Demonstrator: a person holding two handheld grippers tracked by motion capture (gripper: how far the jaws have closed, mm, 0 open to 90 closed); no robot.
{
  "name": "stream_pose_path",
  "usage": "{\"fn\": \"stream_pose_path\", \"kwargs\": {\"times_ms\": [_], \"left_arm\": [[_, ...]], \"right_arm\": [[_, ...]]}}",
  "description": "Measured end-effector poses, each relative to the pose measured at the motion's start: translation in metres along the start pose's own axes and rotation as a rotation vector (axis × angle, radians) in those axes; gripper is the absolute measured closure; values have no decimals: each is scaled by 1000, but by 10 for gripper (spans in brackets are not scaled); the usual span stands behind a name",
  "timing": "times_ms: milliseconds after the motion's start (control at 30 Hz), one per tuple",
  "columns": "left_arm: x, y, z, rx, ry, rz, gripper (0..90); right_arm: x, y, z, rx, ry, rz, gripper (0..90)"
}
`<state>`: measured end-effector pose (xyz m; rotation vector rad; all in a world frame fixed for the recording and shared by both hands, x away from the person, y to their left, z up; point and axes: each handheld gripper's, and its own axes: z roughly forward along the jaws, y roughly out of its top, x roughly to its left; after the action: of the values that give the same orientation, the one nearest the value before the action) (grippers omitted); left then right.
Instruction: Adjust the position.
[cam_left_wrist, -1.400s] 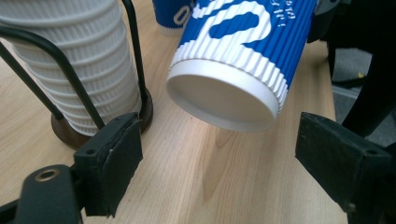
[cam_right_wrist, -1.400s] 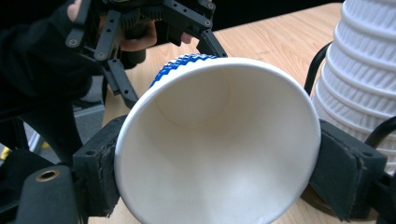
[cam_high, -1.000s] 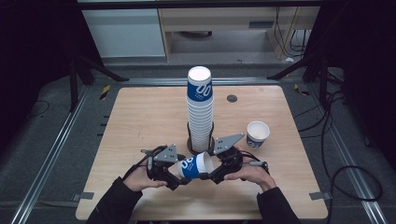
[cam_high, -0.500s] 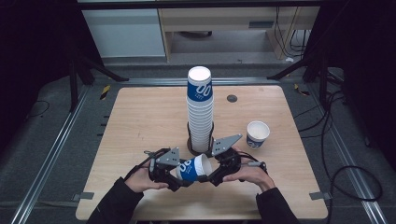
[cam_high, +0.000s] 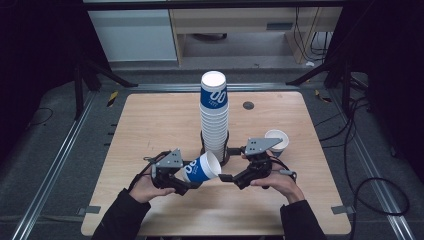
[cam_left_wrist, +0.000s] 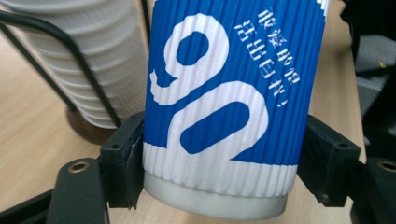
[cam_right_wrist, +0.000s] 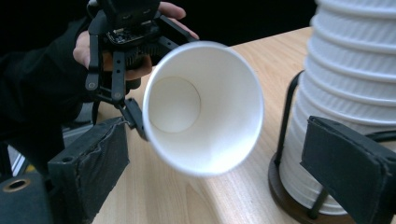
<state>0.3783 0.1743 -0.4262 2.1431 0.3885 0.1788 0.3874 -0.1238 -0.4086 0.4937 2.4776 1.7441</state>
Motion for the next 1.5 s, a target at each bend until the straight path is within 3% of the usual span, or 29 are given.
{"fn": "stream_pose_path", "kwargs": {"times_ms": [233,500,767,1100,1500], "left_arm": [[3,-1,-5,-116,41,-50,261],[-8,2,3,-159,40,-28,261],[-17,5,12,-157,21,-8,261],[-24,8,18,-159,12,16,261],[-26,7,20,-141,0,31,261]], "right_arm": [[-4,-2,-4,-24,-27,34,68],[-3,-3,4,-35,-2,56,69],[0,-2,9,-52,37,67,73],[3,-4,20,-33,67,83,87],[3,-7,24,-30,100,100,137]]}}
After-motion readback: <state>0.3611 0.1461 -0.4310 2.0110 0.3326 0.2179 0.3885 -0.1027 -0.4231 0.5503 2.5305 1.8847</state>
